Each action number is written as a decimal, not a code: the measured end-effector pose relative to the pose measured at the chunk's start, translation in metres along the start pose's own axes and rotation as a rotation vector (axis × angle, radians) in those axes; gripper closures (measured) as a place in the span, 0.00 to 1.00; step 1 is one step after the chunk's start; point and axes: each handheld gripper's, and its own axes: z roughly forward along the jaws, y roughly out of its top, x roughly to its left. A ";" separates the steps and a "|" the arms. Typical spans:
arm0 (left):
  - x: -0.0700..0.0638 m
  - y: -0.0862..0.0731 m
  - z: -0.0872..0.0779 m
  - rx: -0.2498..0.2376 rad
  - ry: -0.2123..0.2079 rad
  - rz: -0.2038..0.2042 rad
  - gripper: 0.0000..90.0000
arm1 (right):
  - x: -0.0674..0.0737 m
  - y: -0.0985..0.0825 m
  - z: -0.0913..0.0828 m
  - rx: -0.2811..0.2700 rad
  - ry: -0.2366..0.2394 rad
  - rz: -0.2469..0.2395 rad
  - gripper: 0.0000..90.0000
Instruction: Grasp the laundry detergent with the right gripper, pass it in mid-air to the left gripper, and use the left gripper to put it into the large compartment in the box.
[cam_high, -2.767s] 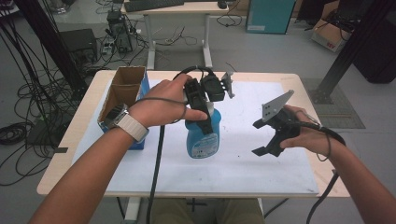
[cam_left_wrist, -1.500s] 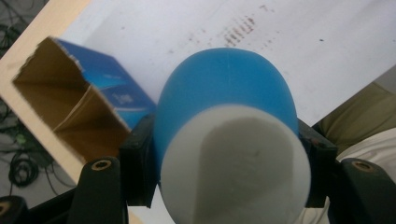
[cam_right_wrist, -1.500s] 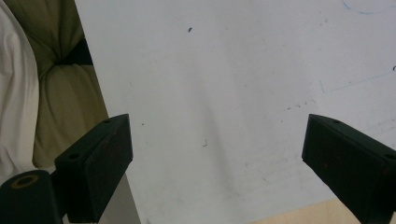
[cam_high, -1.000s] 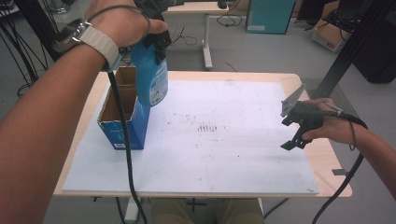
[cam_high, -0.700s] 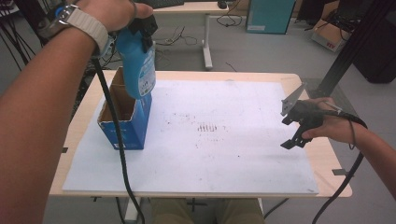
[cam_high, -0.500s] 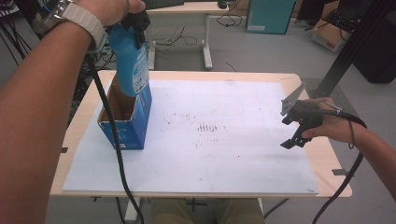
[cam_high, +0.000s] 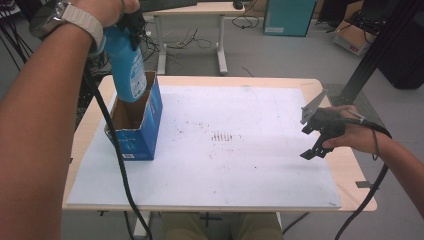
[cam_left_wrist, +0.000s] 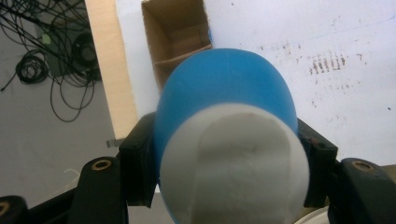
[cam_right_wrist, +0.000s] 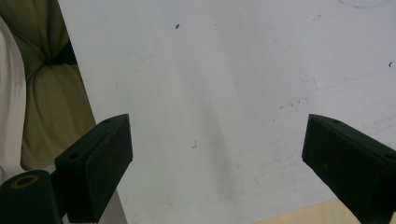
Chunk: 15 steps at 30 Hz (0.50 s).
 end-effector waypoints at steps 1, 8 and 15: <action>0.001 0.000 0.002 -0.003 0.002 -0.008 0.42 | 0.000 0.000 0.001 0.000 0.000 0.001 0.09; 0.011 0.002 0.018 0.000 0.017 -0.029 0.42 | -0.001 -0.002 0.003 0.002 0.009 0.010 0.09; 0.021 0.001 0.041 -0.006 0.021 -0.044 0.42 | -0.002 -0.005 0.004 0.002 0.005 0.021 0.09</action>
